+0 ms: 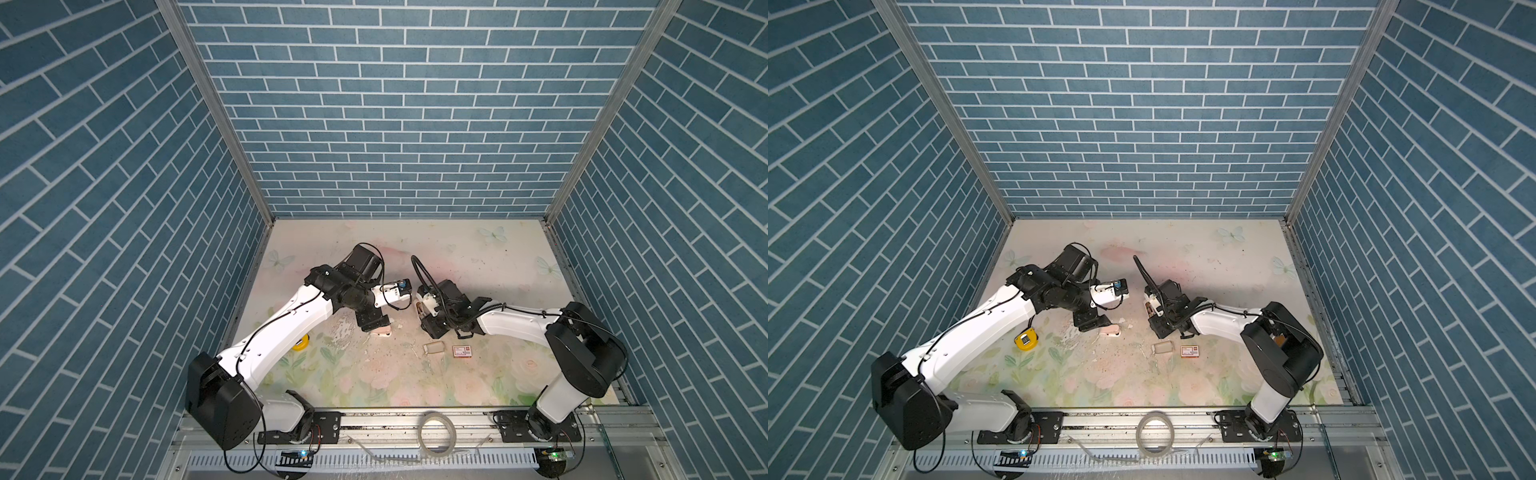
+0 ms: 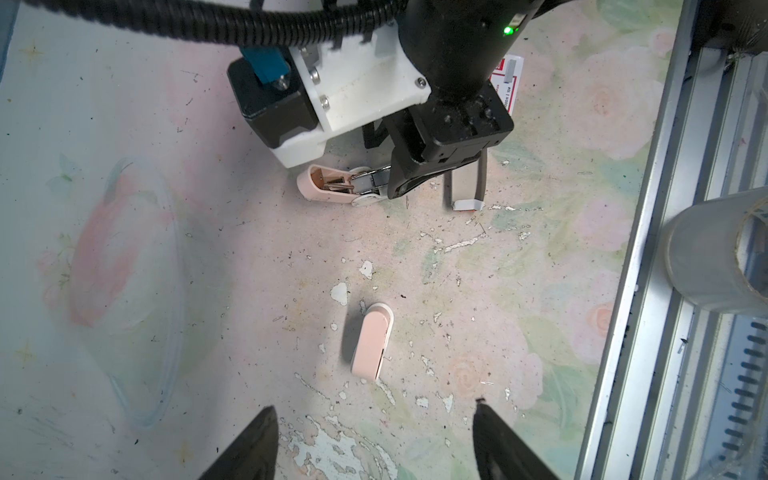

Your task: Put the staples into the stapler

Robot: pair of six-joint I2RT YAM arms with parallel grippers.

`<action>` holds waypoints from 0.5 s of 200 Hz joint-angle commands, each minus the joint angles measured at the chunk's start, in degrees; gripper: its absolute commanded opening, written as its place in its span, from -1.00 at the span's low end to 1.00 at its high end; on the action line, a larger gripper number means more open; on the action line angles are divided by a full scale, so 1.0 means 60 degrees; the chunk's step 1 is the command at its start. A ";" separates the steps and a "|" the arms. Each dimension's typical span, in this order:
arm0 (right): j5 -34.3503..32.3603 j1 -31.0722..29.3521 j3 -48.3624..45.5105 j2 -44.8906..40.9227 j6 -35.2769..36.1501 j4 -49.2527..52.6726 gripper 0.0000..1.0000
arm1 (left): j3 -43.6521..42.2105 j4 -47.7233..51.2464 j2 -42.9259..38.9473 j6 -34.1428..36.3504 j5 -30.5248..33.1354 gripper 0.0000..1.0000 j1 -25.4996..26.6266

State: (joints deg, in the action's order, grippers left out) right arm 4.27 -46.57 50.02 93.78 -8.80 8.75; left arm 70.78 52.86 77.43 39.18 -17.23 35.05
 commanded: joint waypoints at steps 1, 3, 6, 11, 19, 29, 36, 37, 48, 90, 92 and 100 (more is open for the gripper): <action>-0.0342 -0.0003 -0.0311 -0.0758 -0.0238 0.0297 0.05 | 0.0127 0.0155 -0.0146 0.0077 -0.0159 0.50 -0.0055; -0.0356 -0.0003 -0.0339 -0.0837 -0.0256 0.0317 0.05 | 0.0138 0.0162 -0.0146 0.0077 -0.0160 0.50 -0.0055; -0.0366 -0.0003 -0.0362 -0.0932 -0.0293 0.0347 0.05 | 0.0133 0.0146 -0.0146 0.0069 -0.0160 0.50 -0.0055; -0.0346 -0.0006 -0.0392 -0.1067 -0.0343 0.0425 0.02 | 0.0148 0.0135 -0.0146 0.0069 -0.0170 0.50 -0.0054; -0.0289 -0.0010 -0.0423 -0.1319 -0.0477 0.0556 -0.03 | 0.0168 0.0080 -0.0158 0.0021 -0.0160 0.50 -0.0055; -0.0169 -0.0003 -0.0416 -0.1589 -0.0774 0.0738 -0.10 | 0.0181 -0.0036 -0.0185 -0.0064 -0.0174 0.50 -0.0055; 0.0059 0.0000 -0.0425 -0.1745 -0.1013 0.0823 -0.16 | 0.0185 -0.0127 -0.0258 -0.0097 -0.0250 0.51 -0.0055; 0.0062 -0.0001 -0.0425 -0.1773 -0.1055 0.0825 -0.18 | 0.0185 -0.0140 -0.0260 -0.0105 -0.0264 0.51 -0.0055; 0.0658 0.0000 -0.0495 -0.1935 -0.1632 0.0680 -0.28 | 0.0198 -0.0302 -0.0306 -0.0154 -0.0291 0.53 -0.0055; 0.2260 0.0012 -0.1014 -0.1734 -0.3774 -0.1101 -0.49 | 0.0750 -0.0623 0.0255 -0.0555 -0.0354 0.55 -0.0048; 0.2349 0.0012 -0.1038 -0.1708 -0.3854 -0.1186 -0.50 | 0.0766 -0.0651 0.0280 -0.0579 -0.0362 0.55 -0.0053; 0.2591 0.0012 -0.1100 -0.1519 -0.4142 -0.1613 -0.51 | 0.0811 -0.0727 0.0373 -0.0665 -0.0443 0.54 -0.0055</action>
State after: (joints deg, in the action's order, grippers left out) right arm 12.53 -46.54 45.43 82.70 -24.03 6.87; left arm 73.63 50.65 77.91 37.56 -18.17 35.05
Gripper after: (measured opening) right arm 0.254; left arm 0.773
